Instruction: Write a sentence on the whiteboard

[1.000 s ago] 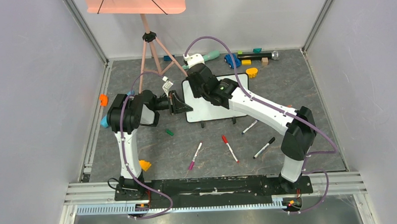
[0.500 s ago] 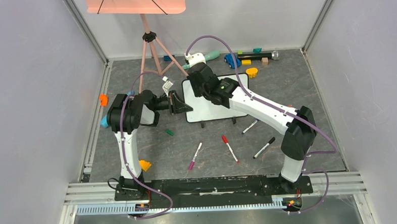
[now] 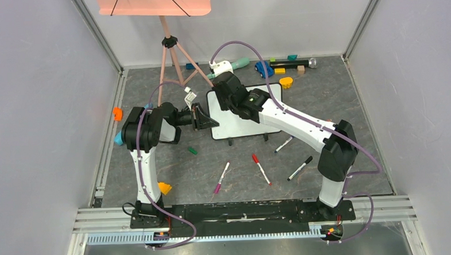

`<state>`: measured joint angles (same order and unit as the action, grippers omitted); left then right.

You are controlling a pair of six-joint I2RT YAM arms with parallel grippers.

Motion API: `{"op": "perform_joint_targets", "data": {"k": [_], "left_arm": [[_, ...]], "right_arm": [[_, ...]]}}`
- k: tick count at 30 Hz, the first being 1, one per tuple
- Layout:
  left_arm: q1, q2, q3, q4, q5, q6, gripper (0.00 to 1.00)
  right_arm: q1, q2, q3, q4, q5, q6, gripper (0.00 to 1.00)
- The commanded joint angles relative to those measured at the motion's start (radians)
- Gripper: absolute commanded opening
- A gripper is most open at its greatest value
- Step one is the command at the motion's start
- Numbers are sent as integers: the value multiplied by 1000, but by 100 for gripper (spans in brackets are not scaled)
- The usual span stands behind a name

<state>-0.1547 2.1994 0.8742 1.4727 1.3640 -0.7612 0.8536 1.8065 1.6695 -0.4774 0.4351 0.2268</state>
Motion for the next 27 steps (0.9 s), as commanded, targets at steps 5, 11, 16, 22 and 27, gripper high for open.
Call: {"op": "perform_joint_targets", "data": {"k": [5, 11, 16, 22, 27], "left_arm": [[-5, -10, 22, 85, 23, 26, 2], [-5, -12, 21, 84, 23, 26, 2], [-5, -12, 17, 84, 21, 30, 2], [-5, -12, 17, 84, 20, 31, 2], [-5, -12, 17, 84, 20, 31, 2]], "right_arm": [[-6, 27, 49, 43, 9, -13, 0], [-7, 36, 47, 46, -5, -29, 0], [-7, 42, 42, 44, -25, -32, 0], [-7, 53, 39, 38, -61, -35, 0], [-7, 47, 23, 20, -71, -39, 0]]}}
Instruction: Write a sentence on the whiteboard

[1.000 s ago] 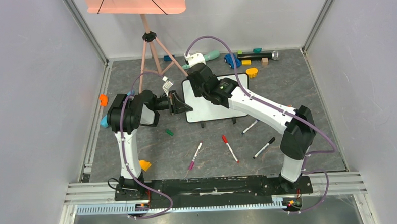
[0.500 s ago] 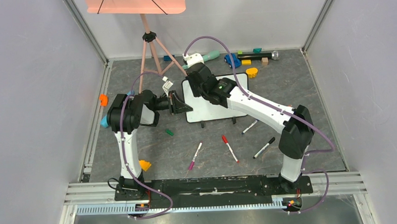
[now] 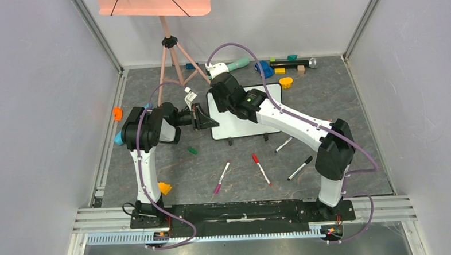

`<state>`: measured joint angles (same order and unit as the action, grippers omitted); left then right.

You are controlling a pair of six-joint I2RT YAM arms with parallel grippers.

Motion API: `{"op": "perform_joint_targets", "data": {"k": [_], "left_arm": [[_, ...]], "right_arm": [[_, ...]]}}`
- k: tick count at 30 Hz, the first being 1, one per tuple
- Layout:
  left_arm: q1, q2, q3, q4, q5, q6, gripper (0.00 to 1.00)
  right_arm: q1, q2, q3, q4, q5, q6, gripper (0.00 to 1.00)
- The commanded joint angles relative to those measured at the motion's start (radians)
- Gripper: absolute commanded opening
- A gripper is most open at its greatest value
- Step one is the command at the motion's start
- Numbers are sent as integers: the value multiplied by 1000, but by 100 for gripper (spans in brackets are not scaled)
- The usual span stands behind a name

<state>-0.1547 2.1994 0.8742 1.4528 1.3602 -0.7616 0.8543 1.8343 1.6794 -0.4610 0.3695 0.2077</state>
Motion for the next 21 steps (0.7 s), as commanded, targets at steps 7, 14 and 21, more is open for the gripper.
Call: {"op": "perform_joint_targets", "data": {"k": [7, 14, 21], "left_arm": [[-5, -12, 17, 104, 24, 31, 2], [-5, -13, 16, 105, 24, 33, 2], [-5, -12, 16, 104, 24, 32, 2]], "right_arm": [[-8, -17, -50, 4, -8, -17, 0], [-9, -44, -88, -1, 14, -10, 0], [-9, -53, -87, -21, 53, -7, 0]]}}
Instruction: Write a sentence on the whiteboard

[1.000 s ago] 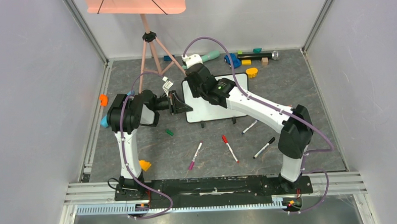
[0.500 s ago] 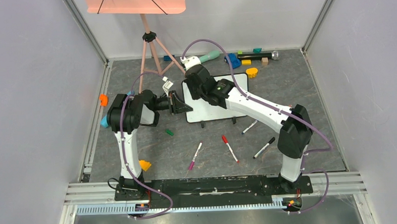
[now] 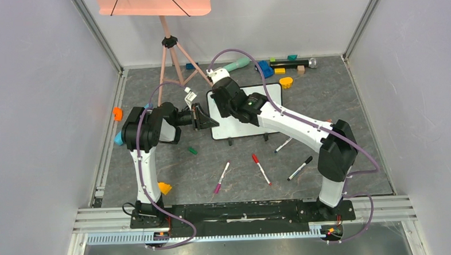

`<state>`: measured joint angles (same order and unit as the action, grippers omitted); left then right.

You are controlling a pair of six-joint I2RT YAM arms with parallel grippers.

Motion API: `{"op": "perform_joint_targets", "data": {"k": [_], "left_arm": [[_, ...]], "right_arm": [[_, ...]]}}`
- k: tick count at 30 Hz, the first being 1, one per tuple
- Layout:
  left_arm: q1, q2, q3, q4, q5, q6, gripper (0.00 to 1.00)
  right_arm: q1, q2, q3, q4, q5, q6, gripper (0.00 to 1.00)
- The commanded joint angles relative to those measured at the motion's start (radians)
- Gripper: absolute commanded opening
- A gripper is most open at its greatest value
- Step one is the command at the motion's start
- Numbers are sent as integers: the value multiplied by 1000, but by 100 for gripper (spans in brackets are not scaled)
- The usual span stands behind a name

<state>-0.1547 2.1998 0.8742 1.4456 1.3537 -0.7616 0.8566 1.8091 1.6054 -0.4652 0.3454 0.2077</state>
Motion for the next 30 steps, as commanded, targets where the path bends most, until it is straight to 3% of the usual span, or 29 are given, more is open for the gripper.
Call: {"op": "perform_joint_targets", "data": {"k": [1, 12, 23, 30], "left_arm": [[-5, -12, 16, 111, 29, 33, 2], [-6, -12, 17, 112, 31, 31, 2], [-2, -8, 20, 112, 28, 26, 2], [0, -8, 20, 111, 27, 27, 2]], "right_arm": [[-12, -29, -12, -18, 84, -6, 0], [-11, -47, -11, -1, 97, -2, 0], [-11, -164, -90, 142, 27, -46, 0], [-16, -149, -77, 103, 64, -32, 0]]}}
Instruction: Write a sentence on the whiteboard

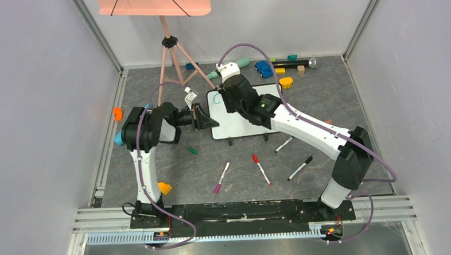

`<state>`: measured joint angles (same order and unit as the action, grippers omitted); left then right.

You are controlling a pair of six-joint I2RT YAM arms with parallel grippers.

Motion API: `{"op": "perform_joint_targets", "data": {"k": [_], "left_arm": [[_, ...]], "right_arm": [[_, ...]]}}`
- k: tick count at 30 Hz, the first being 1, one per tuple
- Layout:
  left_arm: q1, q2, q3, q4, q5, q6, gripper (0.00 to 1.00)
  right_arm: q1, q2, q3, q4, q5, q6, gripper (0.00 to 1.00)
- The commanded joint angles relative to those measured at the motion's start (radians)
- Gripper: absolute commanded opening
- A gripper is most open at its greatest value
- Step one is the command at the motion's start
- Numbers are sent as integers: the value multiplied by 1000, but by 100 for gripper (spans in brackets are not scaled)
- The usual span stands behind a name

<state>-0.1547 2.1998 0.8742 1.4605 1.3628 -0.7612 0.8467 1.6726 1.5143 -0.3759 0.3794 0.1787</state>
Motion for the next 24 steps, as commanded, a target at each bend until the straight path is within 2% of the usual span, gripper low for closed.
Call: {"op": "perform_joint_targets", "data": {"k": [1, 24], "left_arm": [[0, -8, 20, 97, 18, 25, 2], [0, -7, 19, 97, 18, 26, 2]], "right_arm": [[-7, -6, 16, 10, 32, -3, 0], [-38, 49, 38, -7, -14, 18, 0]]}}
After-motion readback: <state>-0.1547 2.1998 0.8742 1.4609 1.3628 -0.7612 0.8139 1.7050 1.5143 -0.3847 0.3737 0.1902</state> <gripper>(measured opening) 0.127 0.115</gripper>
